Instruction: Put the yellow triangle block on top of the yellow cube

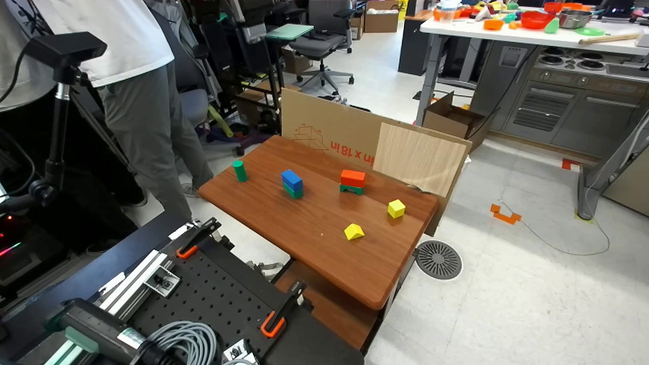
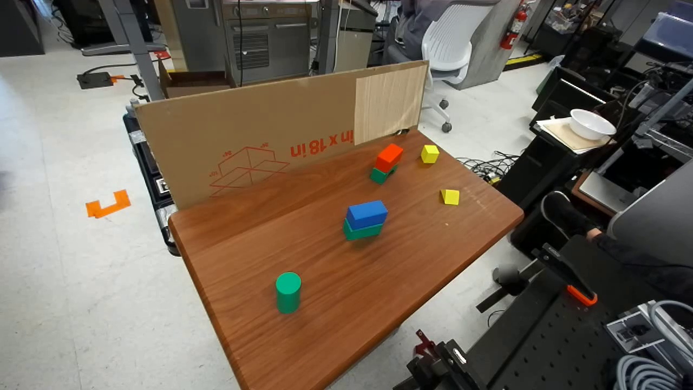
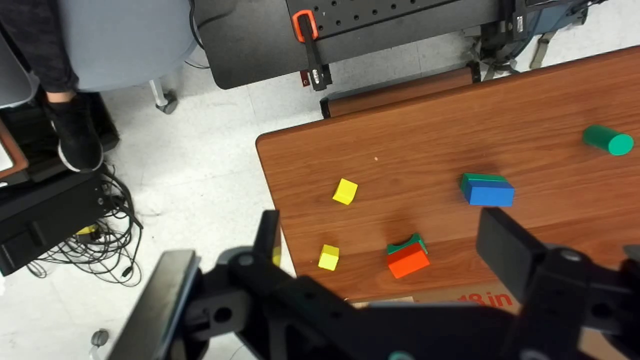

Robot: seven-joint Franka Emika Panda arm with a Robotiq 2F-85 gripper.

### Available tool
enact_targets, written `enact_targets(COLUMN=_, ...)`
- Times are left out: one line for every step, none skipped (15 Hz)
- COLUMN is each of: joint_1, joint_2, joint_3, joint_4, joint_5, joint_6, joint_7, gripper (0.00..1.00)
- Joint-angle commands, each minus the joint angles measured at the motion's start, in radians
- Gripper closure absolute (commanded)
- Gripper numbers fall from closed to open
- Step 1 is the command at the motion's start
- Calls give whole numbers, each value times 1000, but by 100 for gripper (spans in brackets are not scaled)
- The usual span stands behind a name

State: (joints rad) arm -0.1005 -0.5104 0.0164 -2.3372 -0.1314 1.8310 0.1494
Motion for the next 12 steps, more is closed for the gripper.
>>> enact_targets(joint_1=9, joint_2=1, joint_3=-7, joint_4=3, joint_5=-3, joint_6=-3, joint_7=3, gripper=0)
enact_targets(joint_1=9, joint_2=1, joint_3=-7, joint_4=3, joint_5=-3, joint_6=-3, joint_7=3, gripper=0)
enact_targets(joint_1=9, joint_2=1, joint_3=-7, joint_4=3, joint_5=-3, joint_6=-3, joint_7=3, gripper=0)
enact_targets(joint_1=9, joint_2=1, joint_3=-7, joint_4=3, joint_5=-3, joint_6=-3, joint_7=3, gripper=0)
enact_targets(joint_1=9, joint_2=1, joint_3=-7, joint_4=3, joint_5=-3, joint_6=-3, joint_7=3, gripper=0)
enact_targets(joint_1=1, joint_2=5, joint_3=3, joint_4=-7, joint_5=-25, joint_6=16, joint_7=25, gripper=0)
enact_targets(joint_1=-7, joint_2=17, joint_3=4, joint_4=-16, joint_5=-30, joint_6=38, joint_7=47, gripper=0)
enact_targets(joint_1=-9, joint_2=31, joint_3=2, joint_4=-26, joint_5=-24, joint_6=60, joint_7=67, gripper=0)
enact_targets(joint_1=-11, joint_2=49, joint_3=3, joint_4=-44, joint_5=-26, joint_6=69, joint_7=83, gripper=0)
enact_targets(joint_1=-12, joint_2=61, joint_3=2, joint_4=-68, joint_5=-32, joint_6=85, joint_7=88, gripper=0)
enact_targets(joint_1=-13, joint_2=76, joint_3=-2, joint_4=-99, joint_5=-35, joint_6=106, joint_7=91, gripper=0)
enact_targets(joint_1=-16, joint_2=97, joint_3=-9, joint_4=-124, joint_5=-36, joint_6=122, joint_7=93, gripper=0)
